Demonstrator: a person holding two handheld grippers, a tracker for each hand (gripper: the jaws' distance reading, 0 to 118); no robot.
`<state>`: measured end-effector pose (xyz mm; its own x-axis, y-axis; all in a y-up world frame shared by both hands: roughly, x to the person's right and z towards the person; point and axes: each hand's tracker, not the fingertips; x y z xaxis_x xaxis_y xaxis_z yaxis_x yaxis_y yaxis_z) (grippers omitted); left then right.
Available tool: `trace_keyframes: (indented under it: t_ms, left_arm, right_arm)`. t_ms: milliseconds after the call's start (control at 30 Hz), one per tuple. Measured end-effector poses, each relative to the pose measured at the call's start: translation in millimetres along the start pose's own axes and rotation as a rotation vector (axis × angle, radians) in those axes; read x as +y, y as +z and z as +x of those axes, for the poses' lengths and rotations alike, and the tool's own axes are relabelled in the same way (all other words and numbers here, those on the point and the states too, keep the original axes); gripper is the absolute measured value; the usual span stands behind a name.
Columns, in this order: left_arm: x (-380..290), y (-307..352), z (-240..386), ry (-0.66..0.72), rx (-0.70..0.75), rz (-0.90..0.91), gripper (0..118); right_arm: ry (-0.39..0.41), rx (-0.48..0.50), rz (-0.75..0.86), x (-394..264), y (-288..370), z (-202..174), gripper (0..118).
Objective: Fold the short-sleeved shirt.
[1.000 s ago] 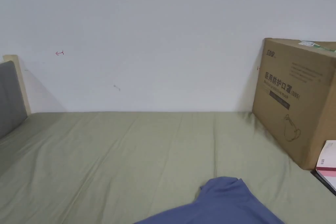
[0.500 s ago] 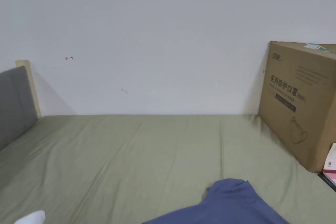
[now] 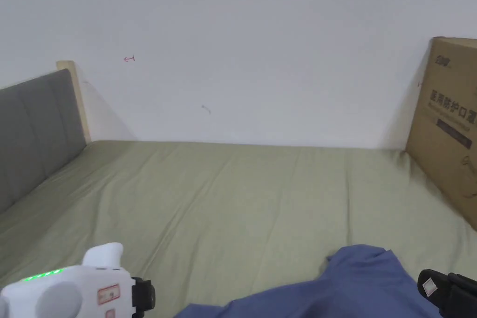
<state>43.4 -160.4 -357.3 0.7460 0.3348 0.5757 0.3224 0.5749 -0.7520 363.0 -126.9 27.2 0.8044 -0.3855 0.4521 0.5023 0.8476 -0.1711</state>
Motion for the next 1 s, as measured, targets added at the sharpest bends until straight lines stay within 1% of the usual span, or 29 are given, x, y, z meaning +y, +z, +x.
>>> trace_keyframes:
  t_ms: [33,67,100,133,167,200,233,300,367,400,433,467,533,633,667,700,733,767,800,833,867,900,933,967,1000]
  left_arm:
    - [5.7,-24.7,-11.0,0.01,0.014,-0.073,0]
    - [9.6,-42.9,-20.7,0.041,0.005,-0.103,1]
    - [13.7,-64.0,-28.0,0.069,0.015,-0.129,17]
    - [15.7,-79.8,-35.6,0.103,0.042,-0.148,58]
    - [17.3,-94.0,-41.2,0.124,0.067,-0.151,106]
    - [18.1,-106.6,-44.1,0.105,0.105,-0.162,112]
    - [12.4,-121.4,-46.7,0.093,0.125,-0.189,109]
    - [10.1,-139.3,-50.2,0.067,0.176,-0.179,109]
    - [3.0,-153.8,-57.8,0.054,0.223,-0.232,109]
    - [-1.2,-161.1,-60.8,0.056,0.211,-0.243,109]
    - [-8.0,-169.0,-63.6,0.041,0.203,-0.259,109]
    - [-14.3,-171.7,-62.3,-0.02,0.209,-0.246,112]
    - [-24.8,-175.8,-60.2,-0.079,0.181,-0.227,118]
    - [-36.0,-177.3,-43.6,-0.084,0.268,-0.165,118]
    - [-38.3,-175.4,-35.4,-0.08,0.295,-0.153,115]
    - [-42.8,-170.7,-26.6,-0.104,0.326,-0.125,108]
    - [-48.5,-164.3,-17.7,-0.136,0.323,-0.089,95]
    - [-51.2,-150.6,-15.5,-0.165,0.316,-0.052,61]
    - [-54.6,-142.1,-10.0,-0.193,0.3,-0.02,17]
    - [-56.5,-135.9,-4.5,-0.226,0.282,-0.008,3]
    - [-58.6,-130.9,-1.3,-0.253,0.279,-0.036,3]
    - [-55.8,-121.7,-5.3,-0.238,0.25,0.004,3]
    - [-50.5,-112.0,-8.0,-0.193,0.14,0.021,3]
    - [-45.3,-103.5,-9.8,-0.159,0.09,0.039,3]
    - [-40.2,-94.6,-12.0,-0.144,0.102,0.078,3]
  right_arm:
    - [-0.014,-0.003,-0.018,-3.4,-7.0,2.4,0]
    - [-0.019,-0.003,-0.027,-6.4,-12.6,4.6,0]
    - [-0.022,-0.004,-0.035,-9.2,-18.6,6.5,0]
    - [-0.026,-0.005,-0.05,-10.9,-26.2,6.7,0]
    - [-0.033,-0.008,-0.067,-12.9,-33.4,8.0,0]
    - [-0.036,-0.013,-0.076,-14.6,-39.4,8.6,0]
    - [-0.041,-0.015,-0.084,-15.9,-45.4,8.8,0]
    - [-0.057,-0.011,-0.098,-17.5,-53.9,9.2,0]
    - [-0.077,0.006,-0.105,-20.2,-59.3,7.1,0]
    - [-0.081,0.013,-0.11,-21.7,-63.3,17.0,0]
    - [-0.078,0.017,-0.116,-23.1,-65.4,16.2,0]
    - [-0.072,0.021,-0.123,-24.3,-67.0,15.0,0]
    - [-0.055,0.026,-0.143,-27.1,-67.7,13.5,0]
    - [-0.038,0.025,-0.154,-32.0,-66.2,12.7,0]
    - [-0.037,0.025,-0.157,-33.8,-65.2,13.9,0]
    - [-0.038,0.021,-0.161,-35.0,-65.6,16.1,0]
    - [-0.041,0.015,-0.166,-35.8,-66.8,19.5,0]
    - [-0.044,0.01,-0.173,-35.9,-68.7,23.4,0]
    - [-0.045,0.006,-0.183,-35.8,-69.4,26.6,0]
    - [-0.043,0.004,-0.194,-34.0,-72.7,31.8,0]
    - [-0.037,0.002,-0.203,-30.6,-77.2,37.7,0]
    - [-0.021,-0.006,-0.211,-25.6,-83.1,43.7,0]
    - [0.003,-0.028,-0.218,-18.9,-90.2,50.7,0]
    - [0.015,-0.049,-0.222,-9.2,-100.3,59.7,0]
    - [0.014,-0.065,-0.224,1.5,-111.6,69.4,0]
